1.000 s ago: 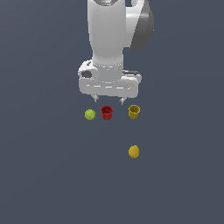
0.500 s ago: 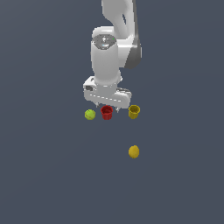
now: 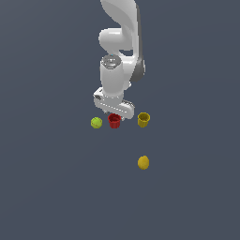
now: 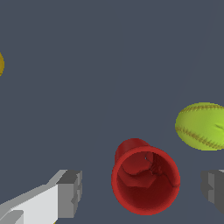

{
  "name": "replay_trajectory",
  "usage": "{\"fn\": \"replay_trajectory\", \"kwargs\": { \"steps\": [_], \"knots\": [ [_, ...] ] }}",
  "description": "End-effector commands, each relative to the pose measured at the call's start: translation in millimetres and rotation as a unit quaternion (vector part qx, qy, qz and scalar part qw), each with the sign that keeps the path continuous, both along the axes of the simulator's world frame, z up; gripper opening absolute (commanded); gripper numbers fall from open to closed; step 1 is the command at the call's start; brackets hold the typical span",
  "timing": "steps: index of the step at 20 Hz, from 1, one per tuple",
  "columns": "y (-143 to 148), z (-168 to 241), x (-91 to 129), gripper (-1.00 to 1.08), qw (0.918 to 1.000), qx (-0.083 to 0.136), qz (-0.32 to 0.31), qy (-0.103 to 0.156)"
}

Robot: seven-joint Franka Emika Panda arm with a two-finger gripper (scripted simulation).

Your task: Pick up a designated object from a clutter of objects.

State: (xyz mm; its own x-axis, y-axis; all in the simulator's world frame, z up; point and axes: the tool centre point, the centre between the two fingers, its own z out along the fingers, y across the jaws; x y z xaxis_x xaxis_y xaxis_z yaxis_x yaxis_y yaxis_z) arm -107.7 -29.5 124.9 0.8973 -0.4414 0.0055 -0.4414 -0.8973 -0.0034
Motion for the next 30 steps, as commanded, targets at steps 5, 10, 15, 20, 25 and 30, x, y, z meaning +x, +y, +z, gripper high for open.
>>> {"fn": "replay_trajectory", "kwargs": {
  "steps": [5, 10, 15, 20, 25, 30],
  "knots": [
    [-1.9, -21.7, -24.8, 1.00, 0.9996, 0.000, -0.030, 0.002],
    [-2.3, -27.4, -32.1, 1.00, 0.9993, 0.000, -0.038, 0.003],
    [-2.3, -28.7, -31.5, 1.00, 0.9993, 0.000, -0.037, 0.003],
    [-2.3, -40.0, -32.2, 1.00, 0.9993, 0.000, -0.037, 0.003],
    [-2.3, -59.9, -32.9, 1.00, 0.9993, 0.000, -0.038, 0.003],
    [-2.3, -74.1, -33.2, 1.00, 0.9993, 0.000, -0.038, 0.003]
  ]
}}
